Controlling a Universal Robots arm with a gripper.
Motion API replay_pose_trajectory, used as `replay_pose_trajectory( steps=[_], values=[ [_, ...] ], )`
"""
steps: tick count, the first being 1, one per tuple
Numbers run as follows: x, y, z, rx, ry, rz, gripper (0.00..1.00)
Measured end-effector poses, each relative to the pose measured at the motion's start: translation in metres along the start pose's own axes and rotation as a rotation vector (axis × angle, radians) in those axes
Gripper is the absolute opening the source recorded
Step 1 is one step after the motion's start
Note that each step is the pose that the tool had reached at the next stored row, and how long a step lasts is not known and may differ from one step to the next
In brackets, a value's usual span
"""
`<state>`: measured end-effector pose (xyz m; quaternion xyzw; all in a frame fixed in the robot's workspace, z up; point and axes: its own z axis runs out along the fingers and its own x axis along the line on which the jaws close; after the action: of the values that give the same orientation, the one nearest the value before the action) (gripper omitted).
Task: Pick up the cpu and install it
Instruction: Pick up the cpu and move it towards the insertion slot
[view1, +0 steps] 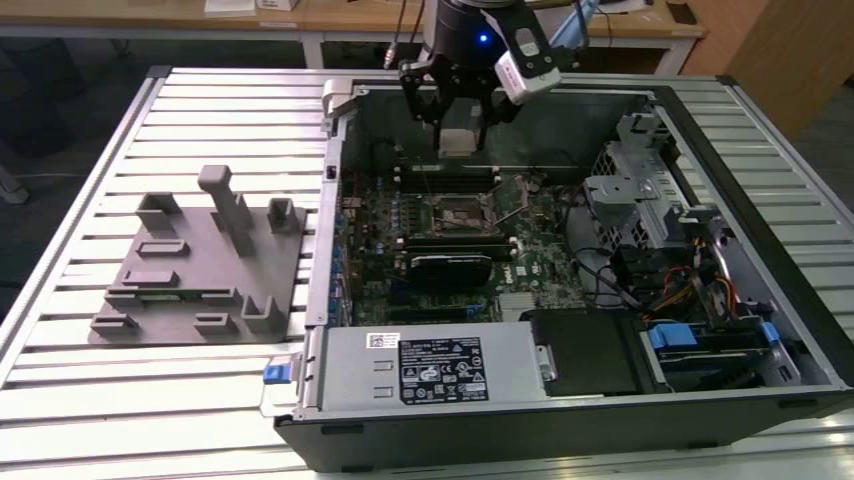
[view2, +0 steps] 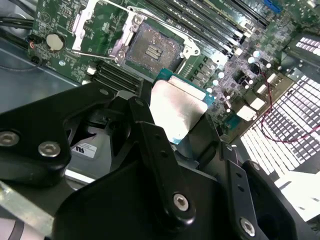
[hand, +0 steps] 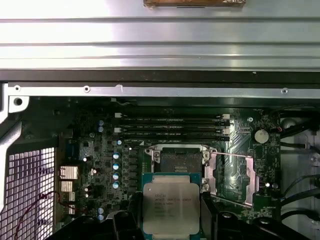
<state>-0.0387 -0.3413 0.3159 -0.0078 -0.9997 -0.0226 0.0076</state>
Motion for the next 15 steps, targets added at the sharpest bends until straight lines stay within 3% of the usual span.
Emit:
replay_pose_trajectory(
  steps=[10, 15],
  values=[
    [-0.0041, -0.0003, 0.0072, -0.0009, -0.0256, -0.001, 0.54],
    [-0.0050, -0.0004, 0.0108, -0.0023, -0.0284, -0.001, 0.54]
  ],
)
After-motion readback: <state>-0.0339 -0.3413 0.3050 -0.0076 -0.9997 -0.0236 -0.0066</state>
